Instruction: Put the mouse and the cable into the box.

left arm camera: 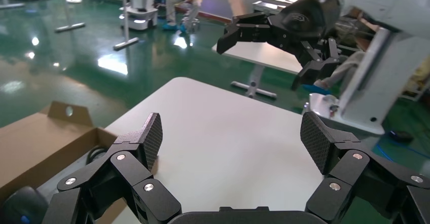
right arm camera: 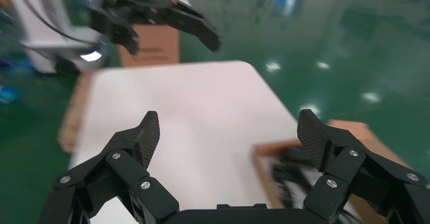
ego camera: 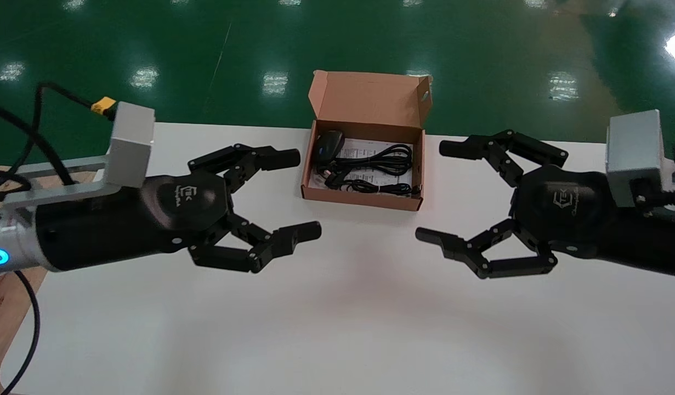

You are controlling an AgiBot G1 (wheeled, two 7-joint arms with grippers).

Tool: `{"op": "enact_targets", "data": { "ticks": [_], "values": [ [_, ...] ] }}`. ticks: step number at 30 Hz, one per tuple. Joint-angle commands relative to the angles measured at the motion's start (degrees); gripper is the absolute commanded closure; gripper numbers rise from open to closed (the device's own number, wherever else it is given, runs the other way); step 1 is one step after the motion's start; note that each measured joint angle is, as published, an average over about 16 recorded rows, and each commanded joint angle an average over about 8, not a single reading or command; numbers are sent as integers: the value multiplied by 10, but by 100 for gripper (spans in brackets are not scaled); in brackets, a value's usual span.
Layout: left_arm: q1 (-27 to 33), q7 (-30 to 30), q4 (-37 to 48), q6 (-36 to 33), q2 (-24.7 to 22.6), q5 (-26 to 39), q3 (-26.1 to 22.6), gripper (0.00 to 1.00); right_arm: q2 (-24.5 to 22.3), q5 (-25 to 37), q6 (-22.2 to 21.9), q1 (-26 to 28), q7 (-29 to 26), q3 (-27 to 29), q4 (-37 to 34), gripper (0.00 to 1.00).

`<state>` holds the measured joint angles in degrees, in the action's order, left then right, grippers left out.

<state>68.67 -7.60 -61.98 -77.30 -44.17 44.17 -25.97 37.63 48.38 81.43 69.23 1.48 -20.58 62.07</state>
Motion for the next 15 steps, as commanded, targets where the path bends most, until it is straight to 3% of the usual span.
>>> {"op": "enact_targets", "data": {
  "ticks": [1, 8, 15],
  "values": [
    [-11, -5, -18, -13, 14, -4, 15, 0, -5, -14, 9, -16, -25, 9, 24, 0],
    [-50, -22, -81, -59, 64, -16, 69, 0, -23, -56, 37, -66, -106, 39, 99, 0],
    [-76, -33, -125, -91, 98, -25, 107, 0, -28, -70, 46, -82, -127, 48, 125, 0]
  ]
}}
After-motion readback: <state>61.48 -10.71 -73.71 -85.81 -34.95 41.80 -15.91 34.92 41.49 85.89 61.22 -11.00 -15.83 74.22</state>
